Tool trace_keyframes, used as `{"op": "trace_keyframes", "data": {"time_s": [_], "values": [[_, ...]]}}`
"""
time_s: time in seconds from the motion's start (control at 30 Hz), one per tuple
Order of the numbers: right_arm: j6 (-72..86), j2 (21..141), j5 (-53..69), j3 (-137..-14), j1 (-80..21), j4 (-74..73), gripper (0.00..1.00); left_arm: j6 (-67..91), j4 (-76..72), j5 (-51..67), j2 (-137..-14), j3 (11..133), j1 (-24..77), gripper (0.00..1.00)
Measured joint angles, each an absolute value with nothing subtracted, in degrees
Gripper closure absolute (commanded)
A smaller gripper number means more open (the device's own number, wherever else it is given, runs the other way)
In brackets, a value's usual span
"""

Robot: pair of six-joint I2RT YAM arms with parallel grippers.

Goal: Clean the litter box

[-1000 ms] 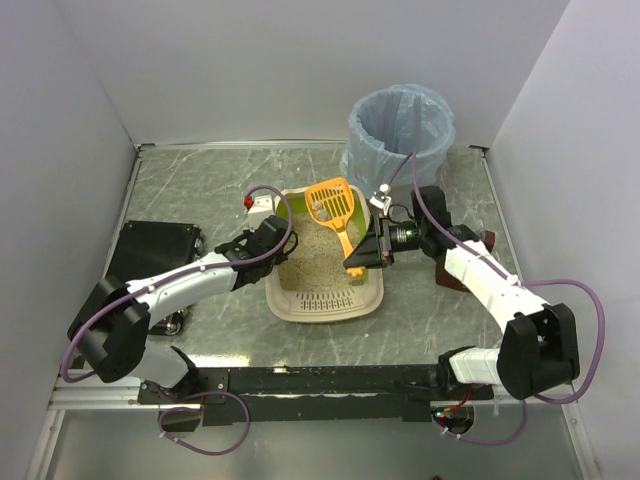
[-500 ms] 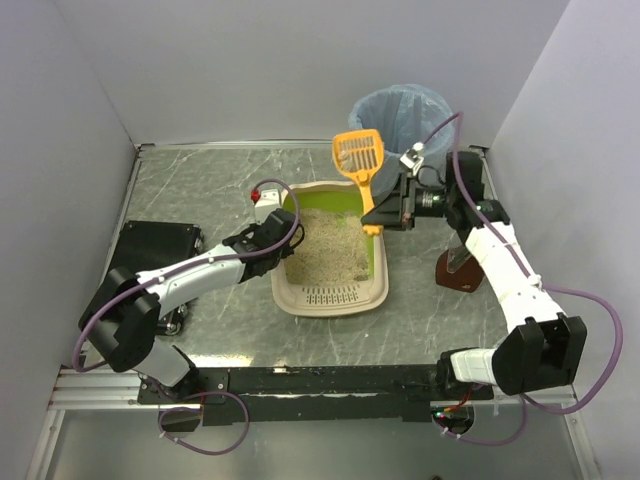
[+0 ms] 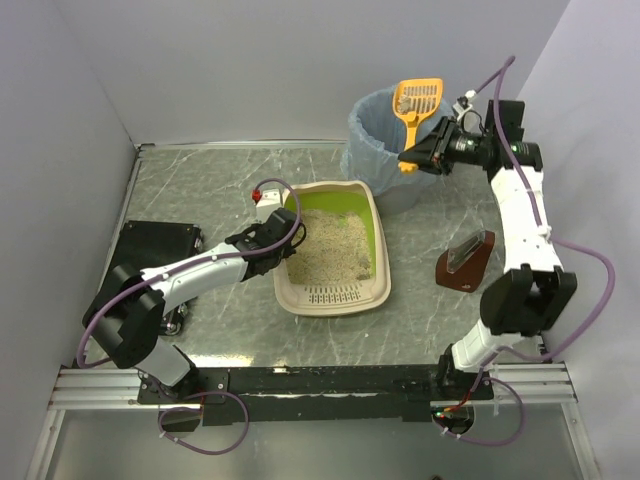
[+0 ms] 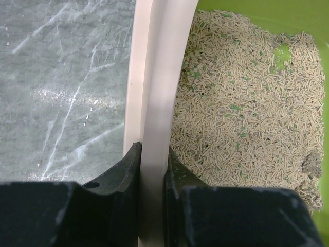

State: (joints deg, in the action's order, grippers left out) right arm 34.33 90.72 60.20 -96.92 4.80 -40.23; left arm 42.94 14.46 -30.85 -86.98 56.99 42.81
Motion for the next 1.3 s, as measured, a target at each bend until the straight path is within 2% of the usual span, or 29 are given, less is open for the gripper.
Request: {"op": "trace_keyframes", "data": {"time_s": [0.1, 0.33, 0.67, 0.97, 1.3], "values": [[29.36, 95.24, 48.8, -104.68, 4.73, -47.75, 1.0, 42.87, 14.46, -31.05, -86.98, 56.99, 42.81, 0.99], [20.03, 99.02, 24.86, -114.15, 2.11, -61.65, 1.0, 42.37, 14.44, -31.38, -86.96, 56.99, 42.81, 0.99], [8.97, 106.13, -2.87, -126.67, -11.11, -70.06, 1.0, 42.06, 14.5, -31.81, -86.37, 56.9, 42.81, 0.99], [4.6, 108.2, -20.67, -126.56, -13.78, -74.67, 1.0, 42.09, 14.7, -32.38, -85.65, 56.45, 42.76, 0.99], [-3.81, 108.09, -33.21, -121.84, -20.18, -74.26, 1.0, 42.24, 14.48, -32.38, -85.06, 55.81, 42.76, 0.99]]}}
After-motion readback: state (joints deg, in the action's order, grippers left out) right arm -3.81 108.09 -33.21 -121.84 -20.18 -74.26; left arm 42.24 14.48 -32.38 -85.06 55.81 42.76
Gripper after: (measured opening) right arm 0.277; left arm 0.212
